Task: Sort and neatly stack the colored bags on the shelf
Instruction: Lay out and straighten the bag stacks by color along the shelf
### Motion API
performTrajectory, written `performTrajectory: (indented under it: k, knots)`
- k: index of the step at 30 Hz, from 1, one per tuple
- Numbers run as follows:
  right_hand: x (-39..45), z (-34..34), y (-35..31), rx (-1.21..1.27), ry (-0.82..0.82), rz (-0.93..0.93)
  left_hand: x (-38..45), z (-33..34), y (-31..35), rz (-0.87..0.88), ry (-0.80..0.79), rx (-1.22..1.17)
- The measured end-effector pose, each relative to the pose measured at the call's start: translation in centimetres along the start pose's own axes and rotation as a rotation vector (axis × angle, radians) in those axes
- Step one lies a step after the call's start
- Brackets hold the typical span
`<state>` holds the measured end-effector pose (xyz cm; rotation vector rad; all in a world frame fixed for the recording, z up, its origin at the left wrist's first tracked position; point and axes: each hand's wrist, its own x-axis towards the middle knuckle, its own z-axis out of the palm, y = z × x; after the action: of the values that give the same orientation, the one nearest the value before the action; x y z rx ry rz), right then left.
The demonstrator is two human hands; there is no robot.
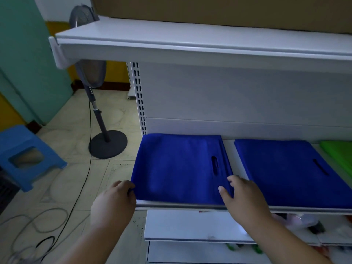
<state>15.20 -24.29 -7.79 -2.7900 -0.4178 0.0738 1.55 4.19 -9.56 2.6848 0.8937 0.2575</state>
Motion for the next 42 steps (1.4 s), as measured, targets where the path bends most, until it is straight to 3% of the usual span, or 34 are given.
performTrajectory:
  k: [4,8,12,20,27,31,36,42]
  knots:
    - [0.0,0.2,-0.3,0.019,-0.092,0.137,-0.5,0.1,0.0,-0.012,-0.075,-0.075]
    - [0.7,-0.2,-0.6,0.337,-0.125,0.212,-0.9,-0.1,0.8,-0.047,-0.158,-0.126]
    - [1.3,-1.0,-0.5,0.380,-0.062,-0.012,-1.1,-0.1,1.2,-0.050,-0.128,-0.107]
    - [1.5,-6.3,2.5,0.261,0.147,-0.282,-2.7,0.8,4.7,-0.080,0.065,-0.161]
    - [2.1,-11.8,11.9,0.195,0.278,-0.270,-3.1,2.8,15.4,-0.010,0.121,-0.241]
    - [2.7,-14.9,19.4,0.165,0.270,-0.235,-4.0,5.2,23.1,0.043,0.130,-0.288]
    - [4.0,-16.7,28.1,0.184,0.218,-0.148,-5.3,8.6,31.2,0.074,0.109,-0.273]
    - [5.5,-15.0,33.7,0.158,-0.001,-0.069,-6.7,11.1,35.0,0.070,-0.015,-0.155]
